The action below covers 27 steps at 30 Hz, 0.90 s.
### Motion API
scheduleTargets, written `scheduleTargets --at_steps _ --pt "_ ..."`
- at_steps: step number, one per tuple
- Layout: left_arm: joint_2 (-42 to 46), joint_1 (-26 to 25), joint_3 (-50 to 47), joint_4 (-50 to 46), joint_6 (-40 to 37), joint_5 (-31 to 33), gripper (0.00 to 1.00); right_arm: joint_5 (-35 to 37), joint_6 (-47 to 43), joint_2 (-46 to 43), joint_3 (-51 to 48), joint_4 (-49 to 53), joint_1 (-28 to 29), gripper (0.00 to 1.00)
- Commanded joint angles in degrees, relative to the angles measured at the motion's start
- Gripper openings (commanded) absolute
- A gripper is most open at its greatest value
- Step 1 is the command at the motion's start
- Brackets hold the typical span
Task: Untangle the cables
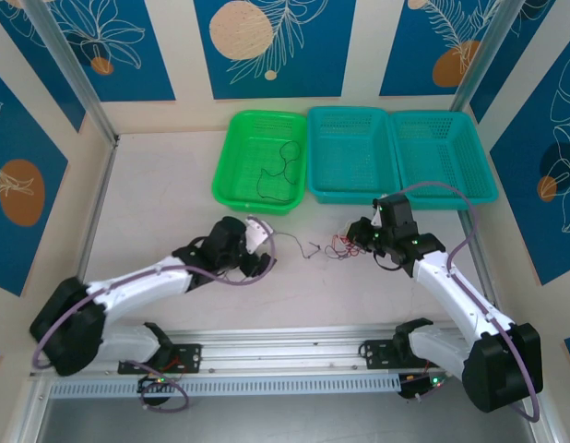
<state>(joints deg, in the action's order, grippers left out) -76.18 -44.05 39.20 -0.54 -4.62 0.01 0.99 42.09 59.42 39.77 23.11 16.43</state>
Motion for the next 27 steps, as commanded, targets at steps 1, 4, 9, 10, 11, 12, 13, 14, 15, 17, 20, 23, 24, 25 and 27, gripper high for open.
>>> scheduleTargets --at_steps 1,4,9,10,11,12,13,14,15,17,20,23,24,25,27 --pt "-6.3 -0.12 3.49 2.31 -7.18 2.67 0.77 -2.26 -1.29 -0.58 1.66 1.32 0.45 0.0" --pt "-13.19 -0.15 6.74 4.31 -6.11 3.34 0.79 -2.8 -0.98 -0.52 1.62 1.23 0.9 0.0" --pt "-19.49 -0.09 7.82 11.13 -2.85 13.15 0.73 -2.67 -0.6 -0.7 1.85 1.84 2.02 0.0" --pt "-20.19 -0.06 7.95 11.59 -2.59 14.45 0.68 -2.51 -0.42 -0.8 1.73 1.9 2.2 0.0" --pt "-20.82 -0.07 8.13 11.48 -2.26 15.71 0.6 -2.34 -0.2 -1.01 1.59 2.12 2.21 0.0" --pt "-21.12 -0.03 8.02 11.67 -1.87 17.11 0.49 -1.86 0.18 -1.14 1.42 2.26 2.14 0.0" --pt "-21.28 0.08 7.66 11.78 -1.45 18.13 0.36 -1.15 0.55 -1.4 1.16 2.41 1.98 0.0" --pt "-20.98 0.39 7.2 11.79 -0.58 19.19 0.2 0.06 1.39 -1.81 0.84 2.78 1.7 0.0" --pt "-20.15 0.88 6.51 11.52 0.74 20.22 0.04 1.97 2.74 -2.34 0.37 3.47 1.22 0.0" --pt "-17.06 2.56 5.03 10.14 4.29 21.36 0.0 5.99 6.4 -4.04 -1.13 5.46 -1.05 0.0" --pt "-9.81 6.34 2.9 6.58 9.76 21.96 0.0 7.29 11.59 -8.3 -5.52 7.33 -8.79 0.0" --pt "-1.74 12.68 0.57 4.26 16.18 17.77 0.0 4.93 14.85 -12.9 -10.6 7.0 -19.04 0.0" --pt "0.93 15.48 -0.15 3.6 18.85 15.55 0.0 4.11 15.25 -13.87 -11.78 7.11 -22.27 0.0" --pt "3.31 17.53 -0.63 3.14 20.86 14.12 0.0 3.2 15.35 -14.42 -12.51 7.11 -24.83 0.0" --pt "7.84 20.69 -0.76 1.46 23.25 12.64 0.0 2.6 15.63 -15.25 -13.39 8.01 -28.88 0.0"
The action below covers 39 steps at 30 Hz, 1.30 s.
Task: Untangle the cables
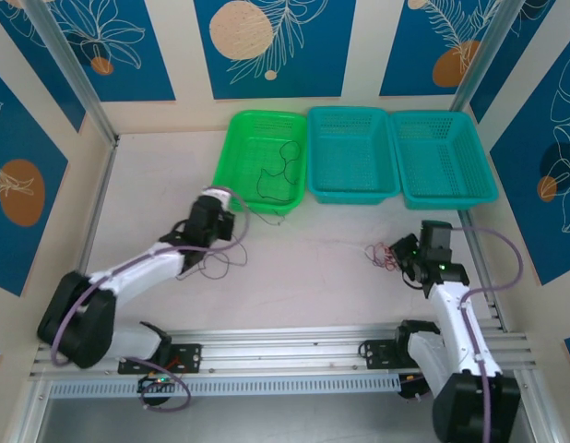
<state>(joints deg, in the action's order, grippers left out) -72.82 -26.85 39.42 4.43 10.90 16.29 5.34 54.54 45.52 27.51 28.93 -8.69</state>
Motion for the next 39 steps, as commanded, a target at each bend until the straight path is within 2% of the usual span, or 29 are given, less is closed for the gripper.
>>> scheduleTargets --at_steps 1,7,11,12,14,18,20,23,28,31,34,35,37,39 --pt "6.26 4.28 -0.64 -4.47 8.14 -3.59 0.0 -1.55 3.19 -1.63 -1.39 2.44 -4.77 0.0" --pt "12.39 10.29 2.35 -10.07 11.19 -4.92 0.0 -3.33 3.42 -4.69 -3.31 3.23 -12.3 0.0" --pt "14.96 11.12 5.53 -9.7 12.41 -15.52 0.0 -14.47 0.03 -4.34 -4.56 -3.85 -11.89 0.0" --pt "15.26 11.12 7.28 -9.9 12.83 -18.15 0.0 -17.84 -0.88 -3.69 -4.68 -5.29 -10.67 0.0" --pt "15.65 11.12 11.69 -10.64 13.61 -21.52 0.0 -19.28 -1.11 -2.95 -4.58 -6.46 -6.21 0.0" --pt "14.5 11.04 23.99 -13.19 13.2 -23.45 0.0 -10.41 0.52 -3.07 -4.57 -6.38 8.28 0.0" --pt "12.47 11.03 31.39 -13.81 12.88 -24.8 0.0 -7.09 1.67 -2.87 -4.72 -6.68 13.72 0.0" --pt "6.86 11.03 45.03 -15.39 13.1 -27.93 0.0 -4.97 3.48 -1.97 -5.07 -7.66 17.09 0.0" --pt "-7.49 10.98 72.42 -20.74 13.37 -30.71 0.0 -4.99 4.39 -0.96 -4.94 -8.4 17.73 0.0" --pt "-19.16 11.01 94.96 -26.64 12.0 -29.68 0.0 -5.08 4.18 -1.14 -4.48 -7.86 17.9 0.0" --pt "-37.42 11.04 127.0 -37.51 10.9 -27.28 0.0 -5.06 3.82 -1.45 -4.35 -7.45 17.99 0.0" --pt "-42.62 11.05 134.25 -39.11 11.5 -26.97 0.0 -4.95 3.6 -1.56 -4.25 -7.18 17.98 0.0" --pt "-42.32 11.12 128.69 -35.55 12.5 -27.01 0.0 -4.76 3.23 -1.79 -4.06 -6.63 18.06 0.0" --pt "-45.83 11.03 131.1 -36.91 12.7 -28.15 0.0 -4.73 2.61 -2.17 -4.08 -5.84 18.09 0.0"
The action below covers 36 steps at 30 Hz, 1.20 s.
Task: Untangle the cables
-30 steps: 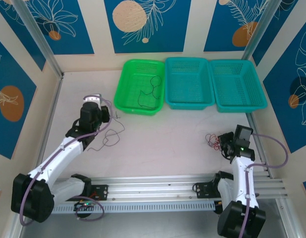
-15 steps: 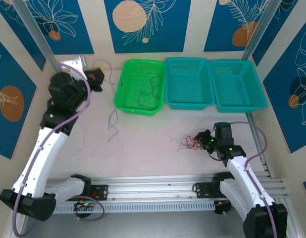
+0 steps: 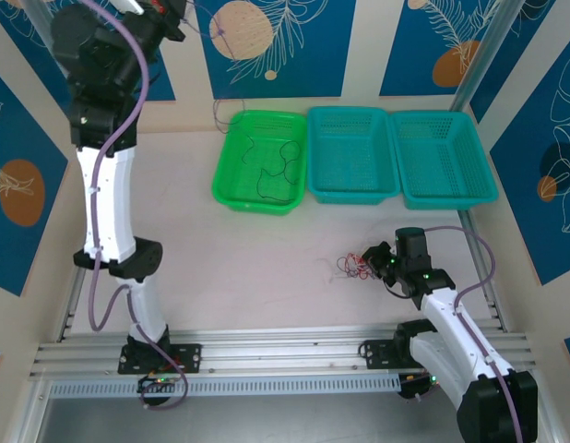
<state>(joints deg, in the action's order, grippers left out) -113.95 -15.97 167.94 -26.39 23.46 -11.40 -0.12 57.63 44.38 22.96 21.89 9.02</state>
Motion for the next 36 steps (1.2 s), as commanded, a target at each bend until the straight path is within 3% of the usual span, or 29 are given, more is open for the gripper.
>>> scheduleTargets --at_steps 1,13,22,23,25,26,27,32,36 --pt "-6.82 0.06 4.91 -7.35 -0.02 -0.57 0.0 0.75 -0.75 -1.2 0.47 1.39 0.37 0.0" --pt "-23.08 -0.65 3.46 -11.48 -3.41 4.63 0.0 1.53 -1.07 -0.77 1.25 1.78 0.3 0.0" --pt "-32.62 -2.19 3.89 -23.65 -4.39 12.87 0.0 1.44 -0.7 1.32 2.4 1.84 0.39 0.0" --pt "-33.52 -2.27 3.95 -25.15 -4.31 13.96 0.08 1.32 -0.59 1.21 2.52 1.85 0.38 0.0" --pt "-34.89 -2.23 4.23 -26.57 -4.37 14.47 0.43 1.07 -0.43 1.1 2.83 1.92 0.38 0.0" --pt "-35.27 -2.23 4.23 -26.4 -4.94 13.5 0.57 1.0 -0.46 1.06 2.98 2.14 0.46 0.0" --pt "-35.46 -2.23 4.1 -26.39 -5.34 12.7 0.65 1.02 -0.46 0.89 3.14 2.48 0.44 0.0" --pt "-33.35 -2.39 4.05 -26.48 -5.97 11.27 0.88 1.48 -0.59 -0.7 3.76 4.44 0.43 0.0" --pt "-28.21 -3.48 4.06 -27.19 -7.82 9.19 0.93 1.73 -0.98 -2.73 3.91 5.51 0.47 0.0"
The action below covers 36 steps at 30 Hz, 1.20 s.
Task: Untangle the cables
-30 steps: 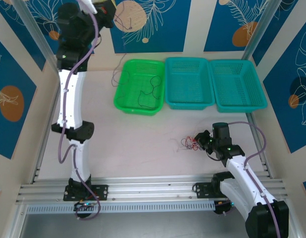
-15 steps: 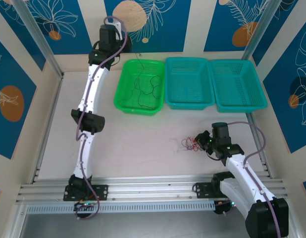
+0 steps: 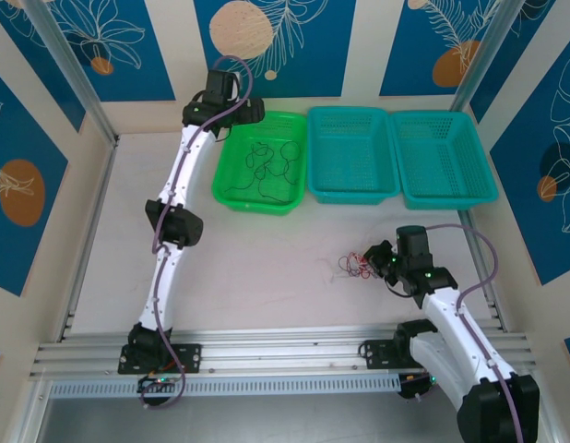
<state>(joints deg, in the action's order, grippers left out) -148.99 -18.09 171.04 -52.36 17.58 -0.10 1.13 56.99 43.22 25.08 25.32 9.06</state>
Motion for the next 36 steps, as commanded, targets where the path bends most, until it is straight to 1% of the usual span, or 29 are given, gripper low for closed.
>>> scheduleTargets --at_steps 1,4,6,8,10,13,16,18,19,20,21,22,23,24,26,28,31,33,36 --pt "8.45 -1.7 0.67 -1.25 -2.61 -3.28 0.93 0.46 -0.91 -1.69 2.03 2.35 0.43 0.0" --pt "15.06 -2.88 -1.91 -1.32 -4.62 -9.19 0.93 -0.23 -2.66 -1.27 2.82 3.63 0.4 0.0" --pt "20.4 -4.26 -4.32 -2.1 -6.52 -12.05 0.93 -2.09 -3.69 -0.81 2.99 3.61 0.41 0.0" --pt "25.58 -5.95 -7.31 -2.77 -9.3 -13.11 0.93 -4.39 -4.45 -0.28 2.96 3.05 0.51 0.0" --pt "30.67 -7.05 -10.23 -3.61 -9.84 -13.31 0.93 -6.37 -5.03 0.26 3.04 2.66 0.68 0.0" --pt "36.04 -9.27 -11.36 -7.31 -11.67 -14.91 0.93 -8.57 -5.64 0.72 3.69 2.1 1.42 0.0" --pt "40.37 -14.36 -13.4 -10.89 -17.45 -16.39 0.92 -9.63 -6.57 0.88 4.81 1.92 2.79 0.0" --pt "43.21 -18.41 -16.61 -12.14 -20.91 -17.0 0.91 -9.73 -7.34 1.19 5.82 2.08 4.02 0.0" --pt "45.21 -20.57 -19.77 -11.81 -22.73 -17.69 0.9 -9.95 -7.76 1.46 6.47 2.2 4.63 0.0" --pt "47.94 -22.74 -25.36 -9.67 -24.1 -17.74 0.88 -10.09 -8.1 1.79 7.17 2.44 5.16 0.0" --pt "52.11 -24.93 -33.5 -5.18 -25.06 -17.12 0.87 -10.18 -8.36 2.02 7.79 2.75 5.77 0.0" --pt "56.0 -26.56 -41.58 0.16 -25.99 -17.04 0.87 -10.2 -8.45 2.25 8.25 2.95 6.23 0.0" --pt "61.34 -27.93 -52.44 7.97 -26.52 -17.0 0.87 -10.27 -8.48 2.38 8.66 3.11 6.82 0.0" --pt "66.38 -28.86 -62.17 15.06 -26.25 -17.13 0.87 -10.19 -8.56 2.3 8.92 3.2 7.39 0.0" --pt "72.73 -29.37 -74.42 22.98 -24.73 -17.89 0.86 -9.81 -8.41 2.25 9.18 3.36 8.69 0.0" --pt "76.65 -29.81 -81.98 26.14 -23.17 -17.51 0.86 -9.27 -8.1 2.24 9.24 3.42 9.86 0.0" --pt "81.18 -29.99 -93.38 32.11 -17.75 -17.44 0.84 -9.42 -6.92 2.65 9.21 2.5 11.11 0.0" --pt "83.11 -29.98 -101.52 37.13 -12.48 -18.89 0.83 -10.61 -5.3 2.57 8.88 1.45 11.41 0.0" --pt "83.4 -29.99 -111.13 43.75 -4.69 -21.02 0.81 -11.92 -2.95 2.01 8.33 -0.03 12.0 0.0"
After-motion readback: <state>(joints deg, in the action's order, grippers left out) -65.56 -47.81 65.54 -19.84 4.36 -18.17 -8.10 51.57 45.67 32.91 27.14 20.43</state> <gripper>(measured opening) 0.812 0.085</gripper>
